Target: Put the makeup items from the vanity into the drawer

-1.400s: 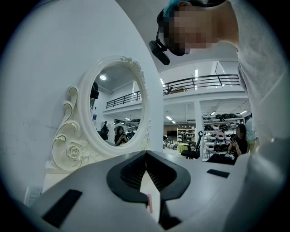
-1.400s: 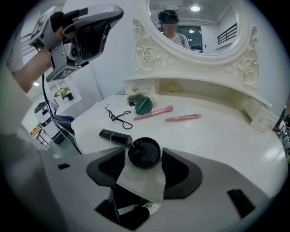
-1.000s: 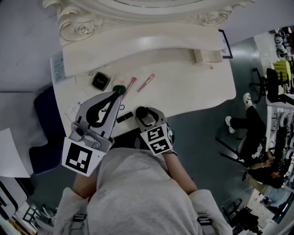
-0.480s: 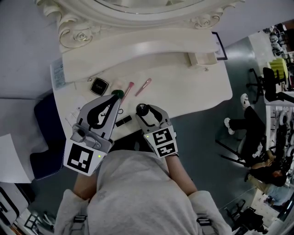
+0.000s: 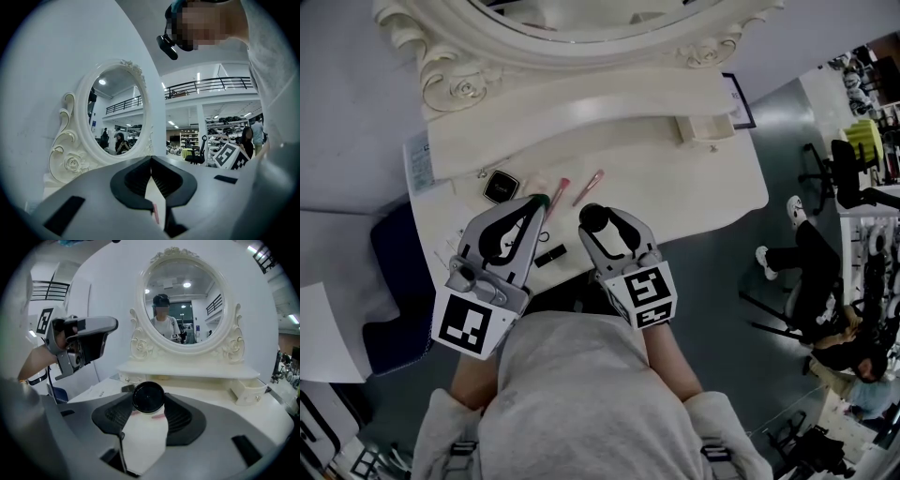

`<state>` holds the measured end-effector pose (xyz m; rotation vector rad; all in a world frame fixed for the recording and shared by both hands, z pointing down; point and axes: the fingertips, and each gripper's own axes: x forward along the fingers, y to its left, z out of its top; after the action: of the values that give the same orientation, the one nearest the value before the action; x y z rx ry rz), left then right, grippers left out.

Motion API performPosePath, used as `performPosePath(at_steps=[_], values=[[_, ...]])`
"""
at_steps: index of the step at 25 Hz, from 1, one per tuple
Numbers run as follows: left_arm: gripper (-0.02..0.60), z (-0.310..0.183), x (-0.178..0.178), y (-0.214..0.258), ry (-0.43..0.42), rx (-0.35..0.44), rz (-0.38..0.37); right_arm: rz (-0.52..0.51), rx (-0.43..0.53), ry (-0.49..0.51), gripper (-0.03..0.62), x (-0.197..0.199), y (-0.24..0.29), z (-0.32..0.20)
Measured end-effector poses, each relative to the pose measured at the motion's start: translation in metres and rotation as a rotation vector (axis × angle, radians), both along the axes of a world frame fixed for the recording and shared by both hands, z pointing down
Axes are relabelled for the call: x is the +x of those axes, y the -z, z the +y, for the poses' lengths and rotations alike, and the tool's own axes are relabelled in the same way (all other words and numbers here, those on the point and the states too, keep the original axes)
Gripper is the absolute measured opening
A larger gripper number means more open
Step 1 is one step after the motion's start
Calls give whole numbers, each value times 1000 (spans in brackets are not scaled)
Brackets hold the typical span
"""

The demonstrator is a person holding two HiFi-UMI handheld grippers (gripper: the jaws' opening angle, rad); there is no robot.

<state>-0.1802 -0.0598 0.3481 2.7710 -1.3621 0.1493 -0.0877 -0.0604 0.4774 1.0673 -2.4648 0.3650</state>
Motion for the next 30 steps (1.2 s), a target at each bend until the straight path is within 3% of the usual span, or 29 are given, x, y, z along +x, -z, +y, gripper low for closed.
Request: performPosePath(at_steps=[14,22,27,30], values=[[15,-6,4,4,4,-1,17,-139,167,-68,225,13,67,-16],[15,-16,8,30,3,97,110,-196,268,-89,225,17,93,-18],[15,-11,8,20,-29,57,56,-235,312,-109,225,19,107,-20],[15,-13,12,28,-27,85,66,-257,334,-120,225,25,116,-21]])
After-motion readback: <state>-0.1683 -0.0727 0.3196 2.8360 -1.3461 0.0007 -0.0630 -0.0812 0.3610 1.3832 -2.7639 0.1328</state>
